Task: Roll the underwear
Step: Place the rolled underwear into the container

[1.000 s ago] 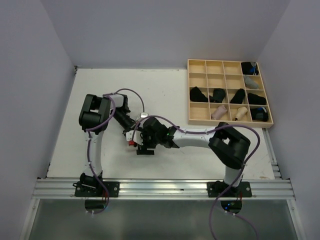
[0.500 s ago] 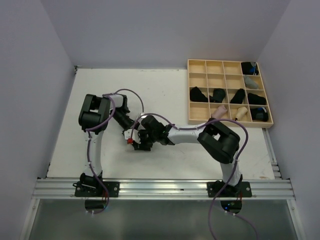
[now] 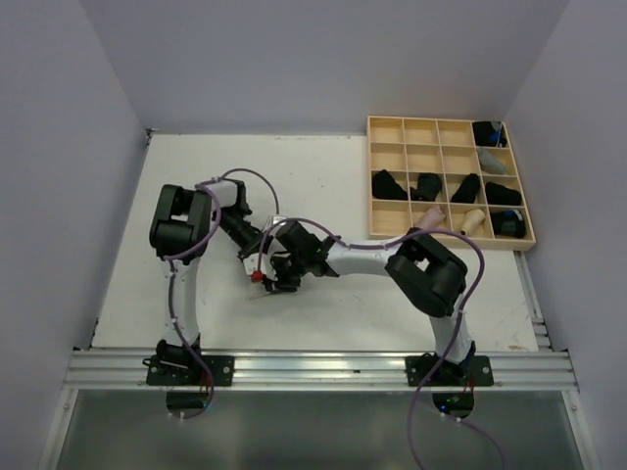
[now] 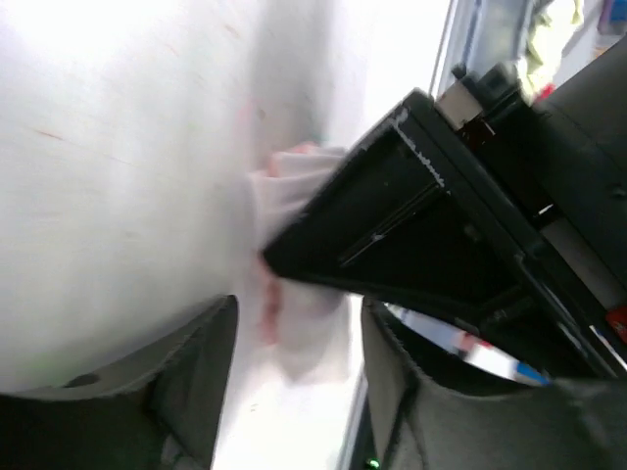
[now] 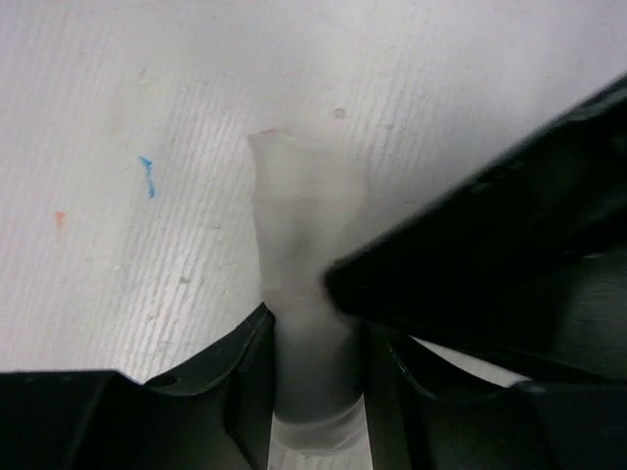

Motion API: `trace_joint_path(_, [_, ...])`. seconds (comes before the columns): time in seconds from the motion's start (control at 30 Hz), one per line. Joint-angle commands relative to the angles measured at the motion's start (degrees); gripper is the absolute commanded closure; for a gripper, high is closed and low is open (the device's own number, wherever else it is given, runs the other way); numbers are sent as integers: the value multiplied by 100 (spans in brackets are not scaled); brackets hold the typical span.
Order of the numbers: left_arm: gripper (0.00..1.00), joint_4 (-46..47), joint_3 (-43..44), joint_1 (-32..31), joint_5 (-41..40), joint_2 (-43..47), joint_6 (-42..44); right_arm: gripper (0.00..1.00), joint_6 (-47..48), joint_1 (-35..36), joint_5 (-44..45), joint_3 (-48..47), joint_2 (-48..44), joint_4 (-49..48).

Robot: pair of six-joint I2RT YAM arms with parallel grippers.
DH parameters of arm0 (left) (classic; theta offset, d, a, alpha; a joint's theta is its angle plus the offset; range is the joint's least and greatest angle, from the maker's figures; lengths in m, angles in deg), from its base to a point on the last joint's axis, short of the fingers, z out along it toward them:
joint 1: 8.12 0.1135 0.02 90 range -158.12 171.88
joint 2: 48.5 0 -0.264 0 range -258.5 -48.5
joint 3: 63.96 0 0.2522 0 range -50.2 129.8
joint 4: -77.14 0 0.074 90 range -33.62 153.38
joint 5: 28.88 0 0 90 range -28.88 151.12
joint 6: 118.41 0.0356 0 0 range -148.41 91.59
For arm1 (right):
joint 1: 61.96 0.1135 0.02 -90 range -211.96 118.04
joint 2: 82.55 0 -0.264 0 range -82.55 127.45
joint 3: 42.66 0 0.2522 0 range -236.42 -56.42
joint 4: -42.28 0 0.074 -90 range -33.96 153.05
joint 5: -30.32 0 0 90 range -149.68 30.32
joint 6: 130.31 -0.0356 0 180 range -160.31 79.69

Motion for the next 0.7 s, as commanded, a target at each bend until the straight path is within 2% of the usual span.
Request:
trace_joint_path(0.0, [40, 1535, 419, 372, -34, 573, -2, 100, 72, 37, -388, 161, -146, 1161])
trace_joint_path(0.07, [35, 1868, 551, 522, 115, 960, -229, 100, 10, 28, -380, 231, -356, 1319])
trace_joint_path(0.13, [22, 2211, 525, 715, 116, 1303, -509, 100, -112, 20, -344, 249, -489, 1425])
trace_joint_path(0.27, [19, 3650, 78, 874, -77, 2532, -1108, 100, -420, -112, -397, 179, -735, 1697])
trace_joint_path(0.4, [14, 4646, -414, 900, -279, 3404, -1741, 100, -1315, -735, -747, -110, -894, 1812])
trace_joint_path(0.43, [0, 4813, -476, 900, -323, 3554, -2003, 100, -1500, -884, -862, -259, -963, 1821])
trace_joint_path(0.67, [0, 5990, -697, 900, -280, 4372, -3103, 100, -2635, -2308, -1013, -603, -1614, 1698])
